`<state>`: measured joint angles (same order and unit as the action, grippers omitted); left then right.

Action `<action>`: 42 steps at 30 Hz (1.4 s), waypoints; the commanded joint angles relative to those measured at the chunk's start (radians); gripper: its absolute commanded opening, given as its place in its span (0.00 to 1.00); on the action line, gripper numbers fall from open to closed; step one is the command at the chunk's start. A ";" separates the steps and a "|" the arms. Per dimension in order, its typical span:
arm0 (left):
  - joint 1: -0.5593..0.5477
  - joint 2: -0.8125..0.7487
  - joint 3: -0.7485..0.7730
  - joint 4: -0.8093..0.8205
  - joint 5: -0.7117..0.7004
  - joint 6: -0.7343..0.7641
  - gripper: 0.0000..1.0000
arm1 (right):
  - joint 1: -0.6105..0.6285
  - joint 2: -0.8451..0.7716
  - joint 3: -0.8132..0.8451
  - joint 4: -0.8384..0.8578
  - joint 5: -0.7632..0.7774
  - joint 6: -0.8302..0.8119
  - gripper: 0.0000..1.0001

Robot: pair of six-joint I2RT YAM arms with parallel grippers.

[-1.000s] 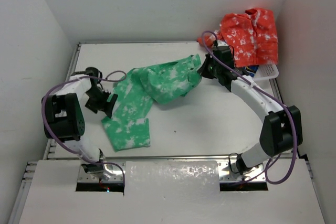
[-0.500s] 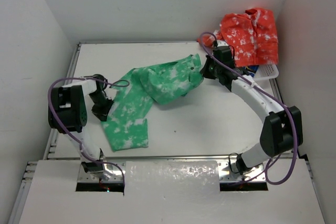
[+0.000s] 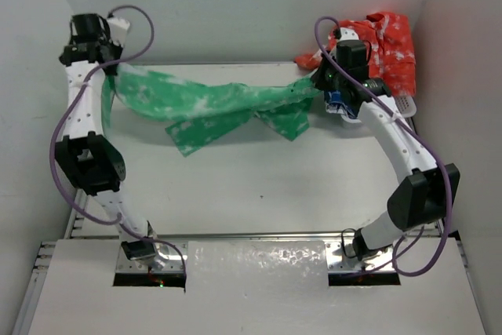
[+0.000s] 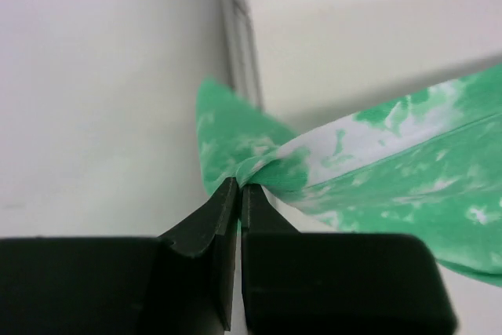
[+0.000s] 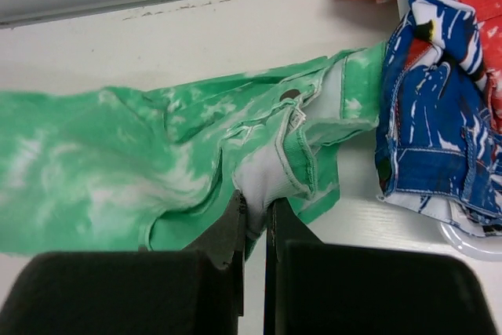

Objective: Fold and stack the trousers
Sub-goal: Flatten the trousers out

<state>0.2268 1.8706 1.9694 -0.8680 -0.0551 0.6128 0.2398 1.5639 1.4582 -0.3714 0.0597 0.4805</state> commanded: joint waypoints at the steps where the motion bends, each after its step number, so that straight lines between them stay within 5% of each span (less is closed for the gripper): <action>1: 0.008 -0.059 0.115 -0.029 0.038 0.080 0.00 | -0.007 -0.116 0.007 0.026 0.037 -0.040 0.00; 7: 0.008 -0.275 -0.082 0.109 -0.011 0.160 0.00 | -0.007 -0.264 -0.071 0.028 0.126 -0.112 0.00; 11: 0.014 -0.284 -0.156 0.032 -0.063 0.234 0.00 | -0.005 -0.288 -0.096 0.000 0.097 -0.102 0.00; 17: 0.088 -0.292 -0.080 -0.064 0.003 0.260 0.00 | -0.005 -0.367 -0.166 -0.027 0.118 -0.106 0.00; 22: 0.072 -0.217 -0.138 -0.160 0.184 0.340 0.00 | -0.005 -0.421 -0.269 -0.020 0.129 -0.096 0.00; 26: -0.033 0.018 -0.276 -0.111 0.236 0.332 0.11 | -0.005 -0.392 -0.373 0.064 0.100 -0.077 0.00; 29: -0.018 0.303 -0.028 -0.100 0.258 0.143 0.25 | -0.005 -0.348 -0.374 0.063 0.120 -0.079 0.00; 30: -0.006 0.374 0.213 -0.123 0.226 0.078 0.30 | -0.005 -0.340 -0.365 0.062 0.124 -0.086 0.00; 33: 0.005 0.561 0.596 -0.170 0.080 -0.070 0.39 | -0.005 -0.303 -0.329 0.029 0.115 -0.100 0.00; 35: 0.003 0.451 0.525 -0.131 0.086 -0.044 0.45 | -0.005 -0.285 -0.312 0.003 0.111 -0.105 0.00; 39: 0.003 0.083 -0.084 0.038 0.098 0.054 0.59 | -0.005 -0.277 -0.325 -0.008 0.115 -0.100 0.00; 42: 0.003 -0.135 -0.368 0.014 0.104 0.107 0.60 | -0.005 -0.265 -0.320 -0.026 0.123 -0.097 0.00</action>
<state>0.2340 1.9694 1.7653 -0.8917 0.0437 0.6727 0.2379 1.2926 1.0878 -0.4072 0.1535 0.3916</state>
